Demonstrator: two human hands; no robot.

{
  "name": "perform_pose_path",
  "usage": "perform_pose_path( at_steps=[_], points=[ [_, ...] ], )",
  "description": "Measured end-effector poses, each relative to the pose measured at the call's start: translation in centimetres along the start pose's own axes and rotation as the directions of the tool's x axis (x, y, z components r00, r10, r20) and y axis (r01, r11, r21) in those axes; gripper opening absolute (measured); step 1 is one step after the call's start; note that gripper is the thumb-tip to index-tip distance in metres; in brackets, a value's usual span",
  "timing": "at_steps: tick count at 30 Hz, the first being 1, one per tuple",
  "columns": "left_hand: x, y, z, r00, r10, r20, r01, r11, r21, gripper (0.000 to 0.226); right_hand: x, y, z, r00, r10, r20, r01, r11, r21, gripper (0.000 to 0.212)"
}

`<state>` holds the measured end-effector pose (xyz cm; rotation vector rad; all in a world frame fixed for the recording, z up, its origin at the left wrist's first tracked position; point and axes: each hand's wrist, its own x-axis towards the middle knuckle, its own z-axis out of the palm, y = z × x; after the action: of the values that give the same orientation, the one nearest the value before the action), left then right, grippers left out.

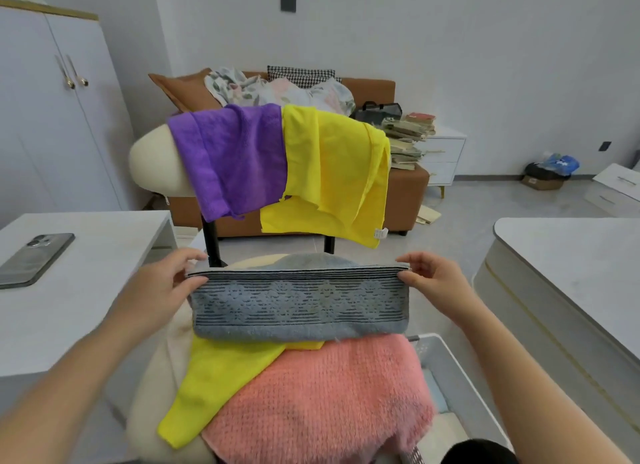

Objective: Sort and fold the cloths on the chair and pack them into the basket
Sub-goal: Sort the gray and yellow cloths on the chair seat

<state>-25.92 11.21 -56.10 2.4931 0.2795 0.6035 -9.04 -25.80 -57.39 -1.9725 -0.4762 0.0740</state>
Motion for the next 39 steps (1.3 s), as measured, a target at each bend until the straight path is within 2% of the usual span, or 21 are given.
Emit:
perform_pose_path(
  at_steps=[2, 4, 7, 10, 11, 14, 15, 18, 22, 25, 29, 35, 39],
  points=[
    [0.4, 1.3, -2.2, 0.997, 0.057, 0.052, -0.060, 0.996, 0.063, 0.040, -0.1, -2.2, -1.4, 0.999, -0.031, 0.043, 0.035, 0.994, -0.105, 0.026],
    [0.9, 3.2, -4.5, 0.997, 0.075, -0.013, -0.074, 0.997, 0.035, 0.037, -0.2, -5.0, -2.9, 0.993, -0.121, 0.004, 0.121, 0.987, -0.103, 0.026],
    [2.3, 7.3, -8.1, 0.978, 0.024, -0.206, -0.065, 0.978, -0.198, 0.025, -0.9, -10.8, -4.8, 0.950, -0.261, -0.172, 0.274, 0.960, 0.057, 0.017],
    [3.5, 12.0, -11.9, 0.923, -0.063, -0.379, -0.117, 0.893, -0.434, 0.011, -1.6, -17.0, -6.2, 0.894, -0.340, -0.293, 0.386, 0.915, 0.119, 0.012],
    [3.8, 13.5, -13.1, 0.900, -0.081, -0.429, -0.124, 0.895, -0.428, 0.008, -1.8, -18.6, -6.6, 0.873, -0.363, -0.327, 0.414, 0.905, 0.099, 0.010],
    [4.3, 16.8, -16.0, 0.843, -0.057, -0.535, -0.134, 0.941, -0.312, 0.016, -1.7, -22.5, -7.8, 0.777, -0.423, -0.466, 0.487, 0.873, 0.021, 0.002],
    [4.7, 17.4, -16.8, 0.844, -0.049, -0.534, -0.121, 0.952, -0.279, 0.020, -1.4, -23.4, -8.0, 0.775, -0.430, -0.462, 0.473, 0.881, -0.026, 0.003],
    [5.0, 17.7, -18.1, 0.883, -0.072, -0.465, -0.017, 0.983, -0.184, 0.027, -1.1, -24.8, -8.3, 0.873, -0.367, -0.320, 0.322, 0.928, -0.188, 0.010],
    [4.5, 17.2, -19.8, 0.887, -0.070, -0.457, -0.052, 0.967, -0.249, 0.023, -1.8, -25.9, -8.8, 0.852, -0.351, -0.387, 0.355, 0.933, -0.065, 0.005],
    [3.8, 16.5, -19.9, 0.911, -0.114, -0.397, -0.011, 0.954, -0.300, 0.019, -2.5, -26.3, -8.4, 0.898, -0.316, -0.307, 0.312, 0.948, -0.066, 0.009],
    [2.9, 15.5, -19.6, 0.926, -0.161, -0.342, 0.028, 0.932, -0.362, 0.021, -3.3, -26.0, -8.2, 0.918, -0.315, -0.240, 0.323, 0.946, -0.007, 0.009],
    [2.8, 14.6, -19.4, 0.946, -0.163, -0.281, 0.045, 0.923, -0.383, 0.021, -3.6, -25.9, -8.7, 0.947, -0.274, -0.170, 0.298, 0.945, 0.134, 0.011],
    [3.9, 13.4, -18.3, 0.956, -0.152, -0.249, 0.050, 0.925, -0.376, 0.018, -2.2, -24.8, -8.3, 0.971, -0.193, -0.144, 0.217, 0.961, 0.171, 0.013]
  ],
)
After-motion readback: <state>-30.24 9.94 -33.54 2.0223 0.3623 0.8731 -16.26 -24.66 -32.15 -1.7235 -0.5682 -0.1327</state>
